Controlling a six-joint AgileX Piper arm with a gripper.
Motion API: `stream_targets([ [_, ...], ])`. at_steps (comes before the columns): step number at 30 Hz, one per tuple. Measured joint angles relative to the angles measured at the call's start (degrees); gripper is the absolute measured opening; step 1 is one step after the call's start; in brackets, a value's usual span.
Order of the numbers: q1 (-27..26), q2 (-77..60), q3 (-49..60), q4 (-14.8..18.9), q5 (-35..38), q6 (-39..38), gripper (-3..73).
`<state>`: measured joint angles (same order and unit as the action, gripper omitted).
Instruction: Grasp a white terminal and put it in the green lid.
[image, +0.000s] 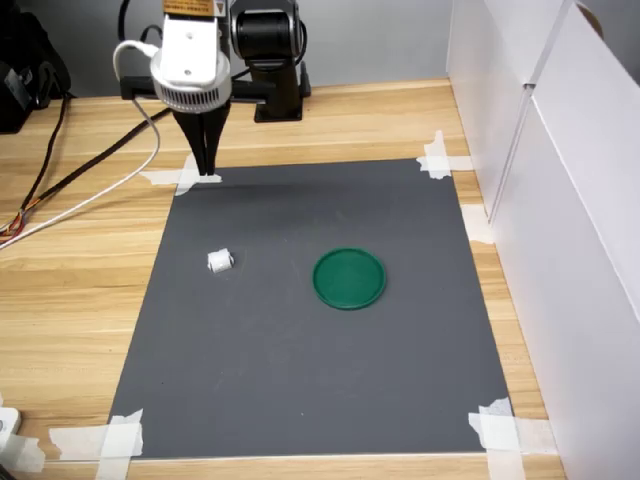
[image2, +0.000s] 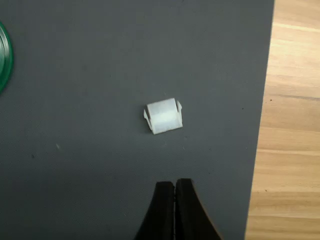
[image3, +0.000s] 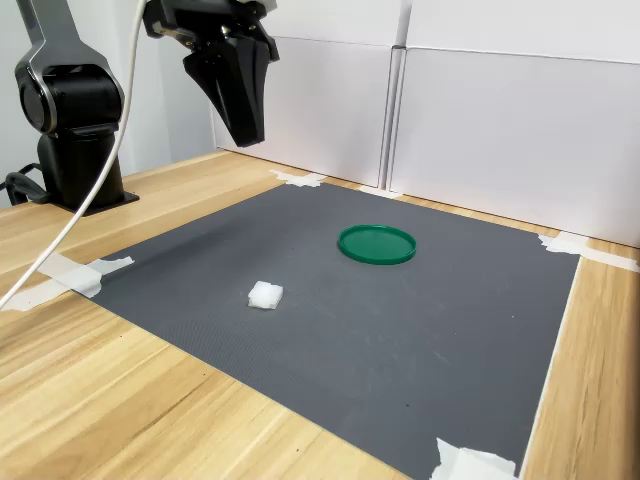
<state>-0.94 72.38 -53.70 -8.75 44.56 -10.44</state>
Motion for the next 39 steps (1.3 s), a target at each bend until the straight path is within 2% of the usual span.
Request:
stream_targets([
  [9,0.0,1.8,-0.6,0.5,1.6,-10.8,-2.1],
  [13,0.0,2.3,-0.7,4.2,1.8,-16.0,-2.1],
  [16,0.0,3.9,-0.9,5.6,2.2,-18.3,-2.1],
  [20,0.0,7.5,-1.2,5.5,2.1,-19.1,-2.1],
  [25,0.0,9.8,-1.2,3.9,1.1,-20.4,-2.1],
  [27,0.0,10.2,-1.3,3.6,0.7,-23.5,-2.1],
  [31,0.0,11.2,-2.0,4.4,-0.2,-34.4,-1.4],
  [35,-1.3,12.4,-4.8,8.8,1.2,-40.5,4.4],
  [37,-2.4,13.2,-6.3,10.5,2.4,-41.3,11.4],
  [39,-3.0,14.0,-7.3,10.9,3.2,-41.3,21.6],
])
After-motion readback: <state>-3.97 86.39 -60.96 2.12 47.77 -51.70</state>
